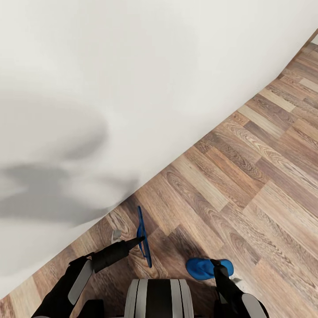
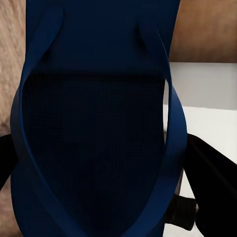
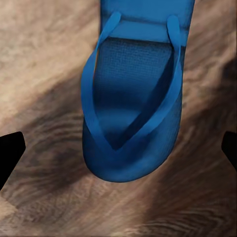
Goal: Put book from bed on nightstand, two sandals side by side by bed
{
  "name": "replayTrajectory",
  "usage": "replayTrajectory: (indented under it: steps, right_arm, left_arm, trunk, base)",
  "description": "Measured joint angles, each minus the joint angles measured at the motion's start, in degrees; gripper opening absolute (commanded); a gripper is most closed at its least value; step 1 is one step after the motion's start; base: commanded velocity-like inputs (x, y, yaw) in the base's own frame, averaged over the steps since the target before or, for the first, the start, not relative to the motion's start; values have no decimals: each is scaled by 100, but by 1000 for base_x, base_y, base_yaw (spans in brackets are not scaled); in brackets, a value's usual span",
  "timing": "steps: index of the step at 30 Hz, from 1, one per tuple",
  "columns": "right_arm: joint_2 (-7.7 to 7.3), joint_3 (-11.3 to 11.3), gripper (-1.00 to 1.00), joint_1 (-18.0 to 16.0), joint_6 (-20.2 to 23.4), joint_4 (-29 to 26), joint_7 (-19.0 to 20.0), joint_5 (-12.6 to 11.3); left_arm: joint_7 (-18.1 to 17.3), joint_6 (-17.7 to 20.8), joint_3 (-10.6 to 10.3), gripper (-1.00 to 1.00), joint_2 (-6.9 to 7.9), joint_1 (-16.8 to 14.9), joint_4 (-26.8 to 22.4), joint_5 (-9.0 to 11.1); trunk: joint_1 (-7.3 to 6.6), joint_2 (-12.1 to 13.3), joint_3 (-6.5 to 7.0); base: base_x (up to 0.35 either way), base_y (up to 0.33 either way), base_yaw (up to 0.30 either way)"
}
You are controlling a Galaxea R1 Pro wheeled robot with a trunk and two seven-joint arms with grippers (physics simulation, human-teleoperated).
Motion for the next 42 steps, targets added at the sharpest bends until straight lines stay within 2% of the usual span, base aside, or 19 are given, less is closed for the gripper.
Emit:
replayTrajectory:
  steps: [14, 25, 34, 42]
  right_arm:
    - [-14, -18, 100, 0, 53, -57, -9, -10]
    - [-14, -125, 100, 0, 20, -223, 24, -11]
    - [-9, -669, 100, 1, 71, -303, 53, -17]
    - [-9, -733, 100, 1, -10, -409, 56, -19]
  left_arm:
    - [6, 0, 0, -100, 0, 0, 0, -7]
    - [11, -1, 0, -100, 0, 0, 0, -8]
    - [16, 0, 0, -100, 0, 0, 0, -7]
    - [16, -8, 0, -100, -12, 0, 5, -6]
  trunk:
    - [0, 0, 0]
    - [0, 0, 0]
    - [0, 0, 0]
    - [0, 0, 0]
  base:
    - [0, 0, 0]
    - [0, 0, 0]
    - [0, 0, 0]
    - [0, 0, 0]
